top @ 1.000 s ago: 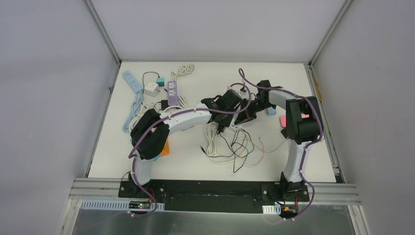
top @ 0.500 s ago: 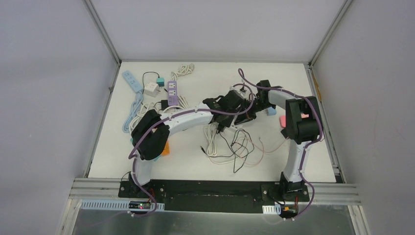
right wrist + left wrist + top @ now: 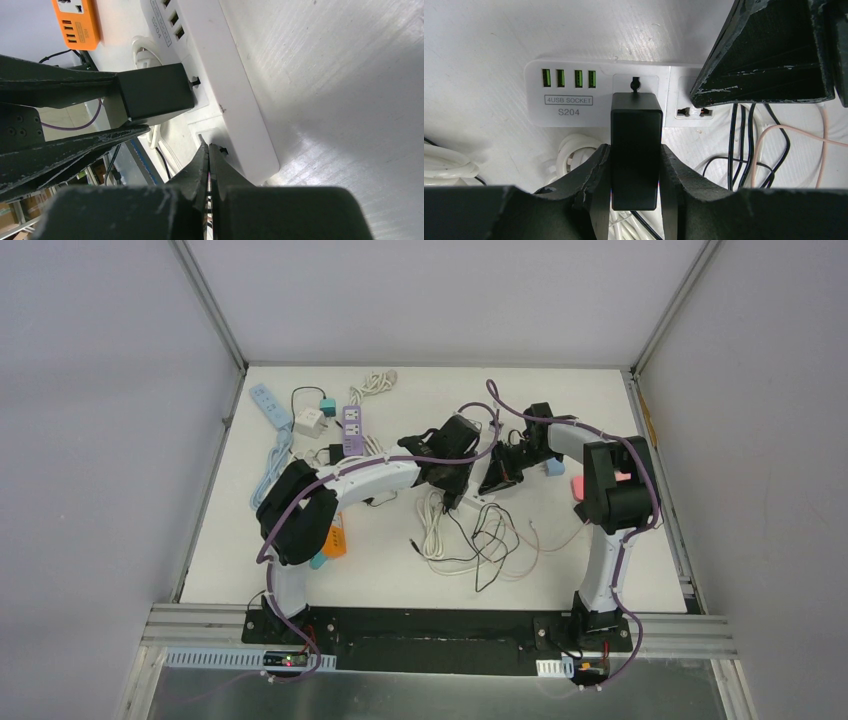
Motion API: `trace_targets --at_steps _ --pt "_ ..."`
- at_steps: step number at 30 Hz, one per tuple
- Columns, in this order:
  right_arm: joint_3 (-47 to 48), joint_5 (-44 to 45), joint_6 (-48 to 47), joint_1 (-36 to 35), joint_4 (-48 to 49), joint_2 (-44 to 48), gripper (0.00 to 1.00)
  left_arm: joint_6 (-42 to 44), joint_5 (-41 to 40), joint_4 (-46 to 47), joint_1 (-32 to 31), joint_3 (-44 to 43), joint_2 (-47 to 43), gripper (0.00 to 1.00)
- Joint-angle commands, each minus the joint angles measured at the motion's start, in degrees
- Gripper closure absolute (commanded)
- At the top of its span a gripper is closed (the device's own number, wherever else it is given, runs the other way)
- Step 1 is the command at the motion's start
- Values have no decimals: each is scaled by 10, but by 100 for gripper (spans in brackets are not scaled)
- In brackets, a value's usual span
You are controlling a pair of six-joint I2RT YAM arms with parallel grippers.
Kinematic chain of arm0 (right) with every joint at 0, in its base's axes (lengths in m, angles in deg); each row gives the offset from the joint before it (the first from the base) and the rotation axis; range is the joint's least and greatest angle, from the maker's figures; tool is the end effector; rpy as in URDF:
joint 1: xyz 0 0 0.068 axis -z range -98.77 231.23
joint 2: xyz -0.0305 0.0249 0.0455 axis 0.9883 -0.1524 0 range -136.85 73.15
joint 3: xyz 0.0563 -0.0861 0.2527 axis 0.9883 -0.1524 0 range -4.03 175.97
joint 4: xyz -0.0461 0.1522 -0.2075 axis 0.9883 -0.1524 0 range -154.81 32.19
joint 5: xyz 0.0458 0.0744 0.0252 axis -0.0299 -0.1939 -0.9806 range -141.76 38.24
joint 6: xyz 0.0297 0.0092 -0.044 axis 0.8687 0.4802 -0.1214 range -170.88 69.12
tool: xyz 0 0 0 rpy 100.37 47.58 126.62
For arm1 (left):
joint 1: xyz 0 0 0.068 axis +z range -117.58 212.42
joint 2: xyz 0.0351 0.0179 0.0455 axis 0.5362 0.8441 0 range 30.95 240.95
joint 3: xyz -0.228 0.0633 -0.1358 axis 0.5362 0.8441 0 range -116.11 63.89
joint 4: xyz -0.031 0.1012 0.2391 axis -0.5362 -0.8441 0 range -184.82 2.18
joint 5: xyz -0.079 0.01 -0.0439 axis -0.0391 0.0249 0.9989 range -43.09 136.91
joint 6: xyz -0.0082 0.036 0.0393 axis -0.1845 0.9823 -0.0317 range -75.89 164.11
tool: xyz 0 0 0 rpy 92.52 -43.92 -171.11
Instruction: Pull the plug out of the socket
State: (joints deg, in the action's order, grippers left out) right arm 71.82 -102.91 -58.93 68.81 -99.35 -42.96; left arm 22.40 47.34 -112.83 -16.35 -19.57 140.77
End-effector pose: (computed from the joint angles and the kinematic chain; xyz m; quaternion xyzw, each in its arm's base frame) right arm 0.3609 0.1079 0.1427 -0.1902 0.8799 0.4327 0.0480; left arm 0.2793 -0.3192 0.2212 0.2220 0.9172 -0.1938 0.2680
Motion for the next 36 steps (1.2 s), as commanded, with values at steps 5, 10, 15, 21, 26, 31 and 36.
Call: trace_targets --at_steps 5,10,15,21,26,31,36 --pt "0 78 -46 -8 -2 -10 100 3 -23 52 -5 -7 -79 100" --pt "0 81 -51 -8 -4 -4 99 14 -30 52 -5 -2 -116 100" --pt "1 76 -51 -8 -5 -4 99 19 -36 47 -5 8 -129 100" --pt "0 76 -52 -11 -3 -2 99 22 -27 36 -5 13 -129 100" --pt "0 89 -53 -19 -4 -4 99 4 6 34 -5 3 -97 100" --pt "0 70 -51 -29 -4 -5 99 -4 5 33 -5 -6 -57 100" --pt "-3 8 -33 -32 6 -13 98 21 -24 47 -6 0 -47 100"
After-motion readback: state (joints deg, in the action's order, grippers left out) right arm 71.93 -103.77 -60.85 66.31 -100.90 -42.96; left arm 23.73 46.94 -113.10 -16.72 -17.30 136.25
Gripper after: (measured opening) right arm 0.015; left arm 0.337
